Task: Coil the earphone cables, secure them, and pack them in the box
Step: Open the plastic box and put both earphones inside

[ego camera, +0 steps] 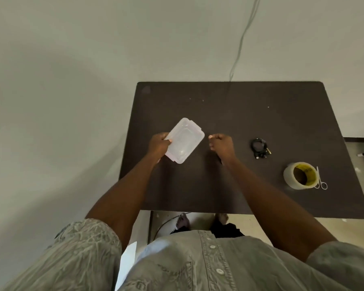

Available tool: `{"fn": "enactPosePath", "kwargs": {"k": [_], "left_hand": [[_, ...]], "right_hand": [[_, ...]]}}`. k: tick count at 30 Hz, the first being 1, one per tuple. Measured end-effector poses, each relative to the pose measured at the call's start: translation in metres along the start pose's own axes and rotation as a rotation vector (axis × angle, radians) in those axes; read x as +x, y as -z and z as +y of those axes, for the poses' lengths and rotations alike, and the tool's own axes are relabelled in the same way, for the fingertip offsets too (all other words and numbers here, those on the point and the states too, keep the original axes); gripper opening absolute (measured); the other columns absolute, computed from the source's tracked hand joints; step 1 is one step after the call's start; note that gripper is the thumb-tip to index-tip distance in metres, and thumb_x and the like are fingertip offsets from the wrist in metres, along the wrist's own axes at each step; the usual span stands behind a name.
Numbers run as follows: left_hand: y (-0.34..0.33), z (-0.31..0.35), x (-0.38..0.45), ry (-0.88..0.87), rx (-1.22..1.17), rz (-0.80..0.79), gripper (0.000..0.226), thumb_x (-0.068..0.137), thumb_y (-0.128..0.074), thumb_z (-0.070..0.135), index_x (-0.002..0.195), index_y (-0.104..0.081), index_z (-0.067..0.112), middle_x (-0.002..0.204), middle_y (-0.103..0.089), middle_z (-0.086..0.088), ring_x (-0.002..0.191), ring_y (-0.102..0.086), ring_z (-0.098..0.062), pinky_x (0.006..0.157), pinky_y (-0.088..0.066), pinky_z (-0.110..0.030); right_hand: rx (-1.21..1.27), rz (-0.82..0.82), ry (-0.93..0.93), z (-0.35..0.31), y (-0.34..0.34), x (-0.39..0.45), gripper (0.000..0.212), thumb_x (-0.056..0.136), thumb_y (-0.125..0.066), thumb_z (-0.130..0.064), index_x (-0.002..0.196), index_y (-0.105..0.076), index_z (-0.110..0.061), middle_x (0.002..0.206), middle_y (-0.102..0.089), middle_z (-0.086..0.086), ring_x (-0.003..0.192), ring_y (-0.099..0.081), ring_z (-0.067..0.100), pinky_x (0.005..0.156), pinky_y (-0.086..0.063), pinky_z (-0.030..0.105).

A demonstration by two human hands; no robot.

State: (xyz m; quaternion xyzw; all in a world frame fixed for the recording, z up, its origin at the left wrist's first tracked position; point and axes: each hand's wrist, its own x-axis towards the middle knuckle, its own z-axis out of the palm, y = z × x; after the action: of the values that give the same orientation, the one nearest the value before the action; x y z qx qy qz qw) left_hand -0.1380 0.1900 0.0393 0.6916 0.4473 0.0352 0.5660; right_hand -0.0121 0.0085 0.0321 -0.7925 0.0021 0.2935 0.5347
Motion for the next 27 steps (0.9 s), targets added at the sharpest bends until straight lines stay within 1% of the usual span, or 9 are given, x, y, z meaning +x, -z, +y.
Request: {"fn": "enactPosePath", "kwargs": {"k": [2, 4, 7, 9, 12, 16, 20, 23, 27], "left_hand": [[-0.020, 0.020, 0.010, -0.043, 0.075, -0.116, 0.031, 0.092, -0.055, 0.007, 0.120, -0.066, 0.013, 0.109, -0.068, -0.003, 0.097, -0.065, -0.019, 0.076, -0.050, -0.028], [-0.043, 0.039, 0.022, -0.088, 0.158, -0.190, 0.031, 0.092, -0.053, 0.006, 0.118, -0.067, 0.013, 0.107, -0.069, -0.004, 0.095, -0.065, -0.018, 0.078, -0.050, -0.030], [-0.077, 0.066, 0.039, -0.159, 0.288, -0.251, 0.028, 0.089, -0.053, 0.005, 0.108, -0.072, 0.014, 0.098, -0.068, 0.000, 0.089, -0.062, -0.015, 0.077, -0.048, -0.029], [-0.097, 0.082, 0.049, -0.196, 0.334, -0.302, 0.029, 0.086, -0.058, 0.004, 0.108, -0.073, 0.016, 0.099, -0.067, 0.004, 0.091, -0.062, -0.011, 0.078, -0.047, -0.026], [-0.132, 0.099, 0.066, -0.220, 0.385, -0.305, 0.034, 0.087, -0.060, 0.004, 0.118, -0.069, 0.016, 0.117, -0.066, 0.004, 0.108, -0.060, -0.014, 0.087, -0.043, -0.023], [-0.160, 0.097, 0.073, -0.245, 0.406, -0.179, 0.042, 0.095, -0.056, 0.011, 0.136, -0.053, 0.011, 0.142, -0.051, -0.007, 0.131, -0.046, -0.023, 0.105, -0.034, -0.026], [-0.158, 0.081, 0.077, 0.025, 0.210, -0.015, 0.039, 0.089, -0.066, 0.019, 0.124, -0.059, 0.005, 0.127, -0.061, -0.010, 0.111, -0.060, -0.024, 0.089, -0.047, -0.031], [-0.144, 0.067, 0.075, 0.279, -0.039, -0.095, 0.032, 0.081, -0.075, 0.014, 0.109, -0.062, 0.005, 0.111, -0.068, -0.014, 0.100, -0.067, -0.026, 0.089, -0.055, -0.043], [-0.141, 0.066, 0.070, 0.335, -0.162, -0.145, 0.030, 0.080, -0.075, 0.006, 0.107, -0.061, 0.002, 0.105, -0.070, -0.015, 0.086, -0.069, -0.024, 0.073, -0.057, -0.039]], "right_hand": [[0.008, -0.024, 0.016, -0.002, 0.026, 0.014, 0.027, 0.088, -0.062, -0.031, 0.091, -0.066, -0.005, 0.071, -0.057, 0.001, 0.069, -0.051, 0.015, 0.065, -0.047, 0.034], [0.012, -0.036, 0.006, -0.008, 0.049, 0.023, 0.026, 0.086, -0.061, -0.036, 0.093, -0.063, -0.011, 0.074, -0.055, -0.001, 0.070, -0.051, 0.015, 0.060, -0.045, 0.029], [0.060, -0.052, 0.001, -0.015, 0.076, 0.038, 0.010, 0.092, -0.059, -0.026, 0.093, -0.058, -0.016, 0.073, -0.055, -0.002, 0.057, -0.055, 0.004, 0.050, -0.044, 0.020], [0.018, -0.056, -0.010, -0.014, 0.089, 0.053, 0.012, 0.092, -0.060, -0.022, 0.094, -0.061, -0.011, 0.074, -0.057, 0.001, 0.060, -0.056, 0.009, 0.053, -0.045, 0.023], [-0.095, -0.026, -0.051, -0.005, 0.109, 0.079, 0.022, 0.090, -0.060, -0.015, 0.094, -0.065, 0.006, 0.076, -0.060, 0.009, 0.069, -0.055, 0.019, 0.064, -0.047, 0.033], [-0.102, 0.004, -0.111, 0.007, 0.123, 0.099, 0.011, 0.087, -0.059, -0.003, 0.083, -0.070, -0.002, 0.077, -0.066, 0.011, 0.072, -0.061, 0.023, 0.071, -0.055, 0.039], [-0.033, -0.025, -0.142, 0.005, 0.129, 0.114, 0.016, 0.089, -0.058, 0.002, 0.075, -0.063, -0.006, 0.083, -0.065, 0.014, 0.079, -0.064, 0.024, 0.074, -0.059, 0.040], [-0.034, -0.066, -0.147, 0.003, 0.132, 0.123, 0.017, 0.090, -0.059, 0.001, 0.076, -0.061, -0.009, 0.091, -0.066, 0.016, 0.082, -0.066, 0.025, 0.078, -0.060, 0.041], [0.006, -0.096, -0.206, 0.000, 0.137, 0.131, 0.006, 0.090, -0.063, 0.000, 0.086, -0.063, -0.005, 0.093, -0.065, 0.014, 0.070, -0.063, 0.016, 0.051, -0.056, 0.021]]}}
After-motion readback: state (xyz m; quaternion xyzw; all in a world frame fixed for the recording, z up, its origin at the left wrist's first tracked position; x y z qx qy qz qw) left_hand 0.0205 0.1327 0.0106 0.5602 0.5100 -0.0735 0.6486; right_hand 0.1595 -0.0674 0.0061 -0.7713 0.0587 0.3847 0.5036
